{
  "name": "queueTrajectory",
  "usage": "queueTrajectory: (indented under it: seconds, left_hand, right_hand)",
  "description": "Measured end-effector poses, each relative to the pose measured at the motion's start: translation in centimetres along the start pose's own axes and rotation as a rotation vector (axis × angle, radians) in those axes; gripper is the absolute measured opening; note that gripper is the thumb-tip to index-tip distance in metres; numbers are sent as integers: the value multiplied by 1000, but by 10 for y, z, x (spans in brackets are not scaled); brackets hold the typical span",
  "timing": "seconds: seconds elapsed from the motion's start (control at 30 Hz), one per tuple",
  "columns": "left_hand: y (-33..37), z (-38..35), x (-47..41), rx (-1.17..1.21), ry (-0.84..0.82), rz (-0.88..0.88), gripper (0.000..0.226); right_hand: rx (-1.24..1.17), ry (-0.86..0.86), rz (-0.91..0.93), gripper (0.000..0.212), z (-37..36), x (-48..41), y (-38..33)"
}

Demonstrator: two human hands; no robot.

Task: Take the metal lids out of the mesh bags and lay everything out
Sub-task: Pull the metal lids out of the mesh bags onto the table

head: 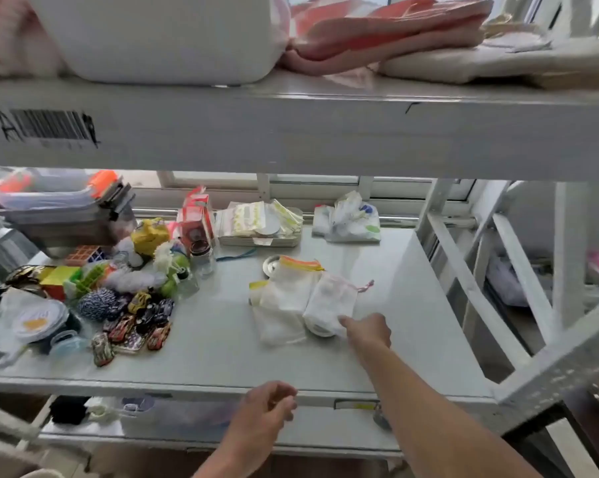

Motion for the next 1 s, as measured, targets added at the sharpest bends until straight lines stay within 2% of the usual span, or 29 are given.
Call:
queueTrajectory:
  seconds: [0.13, 0.2, 0.23, 0.33, 0.43, 0.5, 0.6, 0.7, 0.73, 0.8, 0.87, 0.93, 1.0]
  left_hand:
    - [4, 7, -15, 38, 11, 15, 10]
    - [0, 11, -18, 125, 37, 59, 14]
    - [-3, 15, -19, 194, 63, 90, 16]
    - [-9, 26, -25, 281, 100, 165, 17]
    - [-16, 28, -32, 278, 82, 228, 16]
    - [-20, 31, -37, 307, 97, 257, 16]
    - [-21, 33, -41, 473, 129, 314, 18]
    - [-10, 18, -36, 801, 103, 418, 35]
    - [-4, 14, -36, 897, 81, 429, 43]
    - [10, 9, -34, 1069, 47, 403, 55]
    - [15, 9, -30, 1166, 40, 390, 55]
    - [11, 14, -25, 1142, 71, 391, 47]
    - [-6, 33, -21, 1043, 184, 392, 39]
  right_hand:
    - [-54, -38, -50, 33, -18, -6, -9]
    - [-76, -29, 7, 16, -20, -3, -17]
    - [-80, -3, 78, 15, -16, 3, -24]
    - [-41, 73, 220, 29, -7, 13, -35]
    - [6, 63, 207, 24, -6, 13, -29]
    - [-62, 38, 225, 25, 1, 17, -32]
    - [-250, -148, 319, 27, 6, 47, -44]
    - [-402, -477, 346, 4, -16, 86, -46]
    - [-415, -578, 361, 9, -27, 100, -45]
    - [-385, -697, 419, 21, -43, 126, -42]
    - [-287, -759, 452, 13, -58, 146, -34]
    - [-142, -845, 466, 12, -72, 155, -28]
    - [-37, -828, 468, 2, -80, 146, -30]
Point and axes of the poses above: each hand's wrist, its own x-axis away from the middle knuckle, its own z-axis out of the back of the hand, y = z × x, the point moved 10 cm from there along -x, towards the middle knuckle, and after that the axes turned 14 degrees about -z, right-handed, at the moved point
